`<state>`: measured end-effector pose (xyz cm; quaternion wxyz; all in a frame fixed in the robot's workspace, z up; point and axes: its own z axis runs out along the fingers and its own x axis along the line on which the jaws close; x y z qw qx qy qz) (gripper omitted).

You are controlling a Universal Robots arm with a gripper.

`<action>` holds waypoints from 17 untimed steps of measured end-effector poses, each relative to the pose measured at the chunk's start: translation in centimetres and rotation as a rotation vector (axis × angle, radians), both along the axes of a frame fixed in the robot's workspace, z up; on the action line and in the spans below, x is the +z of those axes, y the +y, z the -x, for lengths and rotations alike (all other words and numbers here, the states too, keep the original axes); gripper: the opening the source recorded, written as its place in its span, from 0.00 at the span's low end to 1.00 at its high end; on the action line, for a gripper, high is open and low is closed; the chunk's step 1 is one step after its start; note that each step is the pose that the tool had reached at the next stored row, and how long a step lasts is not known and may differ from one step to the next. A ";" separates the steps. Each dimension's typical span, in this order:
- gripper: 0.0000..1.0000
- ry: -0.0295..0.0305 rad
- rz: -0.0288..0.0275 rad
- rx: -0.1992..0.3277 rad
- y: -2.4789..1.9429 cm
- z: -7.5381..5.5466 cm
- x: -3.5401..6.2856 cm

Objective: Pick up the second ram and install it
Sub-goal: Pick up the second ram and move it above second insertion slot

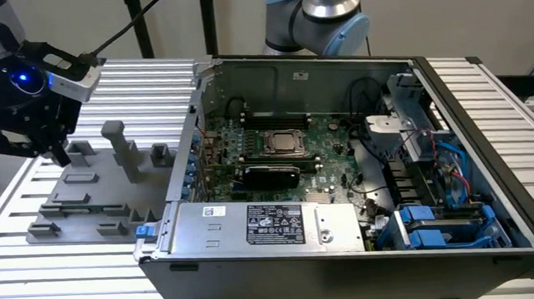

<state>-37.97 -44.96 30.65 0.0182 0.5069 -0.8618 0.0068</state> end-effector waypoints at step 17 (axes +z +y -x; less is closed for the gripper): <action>0.00 -0.0165 0.0002 0.298 0.00 0.1 -2.20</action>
